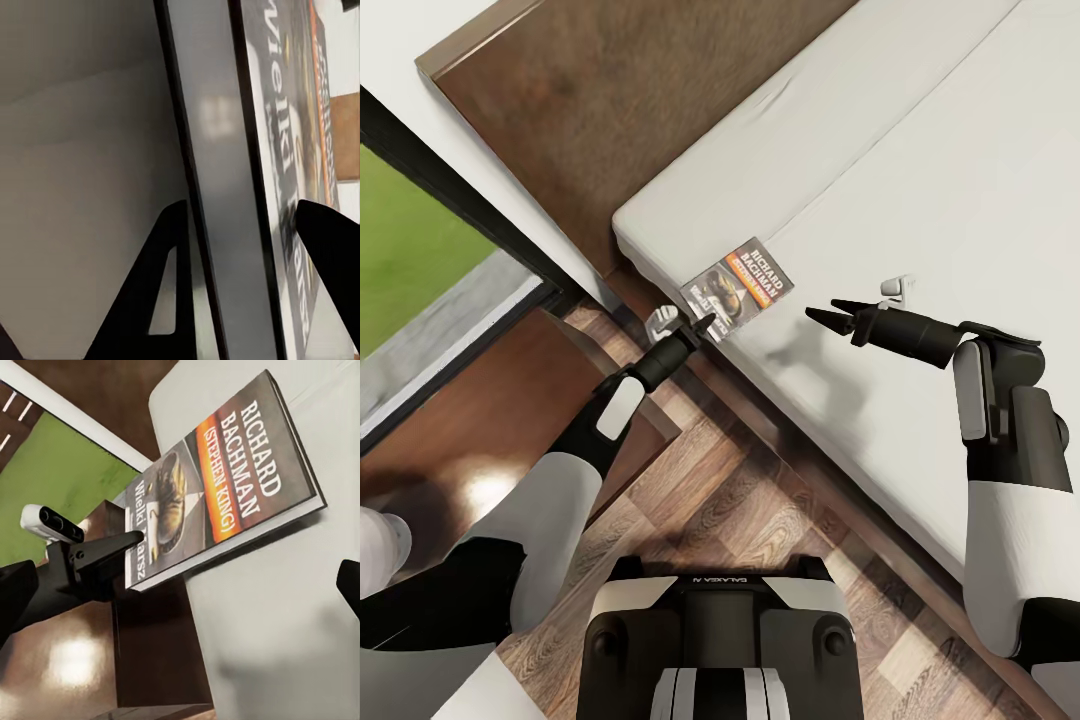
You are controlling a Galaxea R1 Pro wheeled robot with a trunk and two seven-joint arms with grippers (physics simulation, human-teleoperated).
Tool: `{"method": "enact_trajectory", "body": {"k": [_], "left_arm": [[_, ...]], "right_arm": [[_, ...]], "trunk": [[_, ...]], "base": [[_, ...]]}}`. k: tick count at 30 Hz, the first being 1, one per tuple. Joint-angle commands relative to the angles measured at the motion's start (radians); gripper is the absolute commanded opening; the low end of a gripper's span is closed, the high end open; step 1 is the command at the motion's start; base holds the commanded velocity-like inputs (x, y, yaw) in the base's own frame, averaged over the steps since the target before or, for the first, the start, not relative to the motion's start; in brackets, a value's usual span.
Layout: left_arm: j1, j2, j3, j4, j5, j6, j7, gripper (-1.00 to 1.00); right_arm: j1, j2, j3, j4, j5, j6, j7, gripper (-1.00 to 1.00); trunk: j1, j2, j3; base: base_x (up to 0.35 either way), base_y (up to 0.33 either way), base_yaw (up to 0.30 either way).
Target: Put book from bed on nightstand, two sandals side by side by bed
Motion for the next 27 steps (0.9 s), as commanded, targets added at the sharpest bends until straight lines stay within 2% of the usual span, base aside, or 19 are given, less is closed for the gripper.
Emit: {"method": "enact_trajectory", "body": {"k": [1,6,16,27], "left_arm": [[0.0,0.0,0.0,-0.001,0.011,0.009,-0.002,-1.0],[0.0,0.003,0.001,-0.002,0.012,0.007,-0.008,-1.0],[0.0,0.007,0.003,-0.025,0.012,0.014,-0.104,-1.0],[0.006,0.007,0.003,-0.097,0.017,0.042,-0.115,-1.0]], "right_arm": [[0.0,0.0,-0.001,0.0,-0.003,0.005,0.002,1.0],[0.0,0.0,-0.001,0.0,-0.003,0.005,0.002,1.0],[0.0,0.0,-0.002,-0.001,-0.003,0.005,0.002,1.0],[0.001,0.001,-0.002,0.001,-0.003,0.006,0.0,1.0]], "trunk": [[0.0,0.0,0.0],[0.0,0.0,0.0],[0.0,0.0,0.0],[0.0,0.0,0.0]], "base": [[0.0,0.0,0.0],[0.0,0.0,0.0],[0.0,0.0,0.0],[0.0,0.0,0.033]]}}
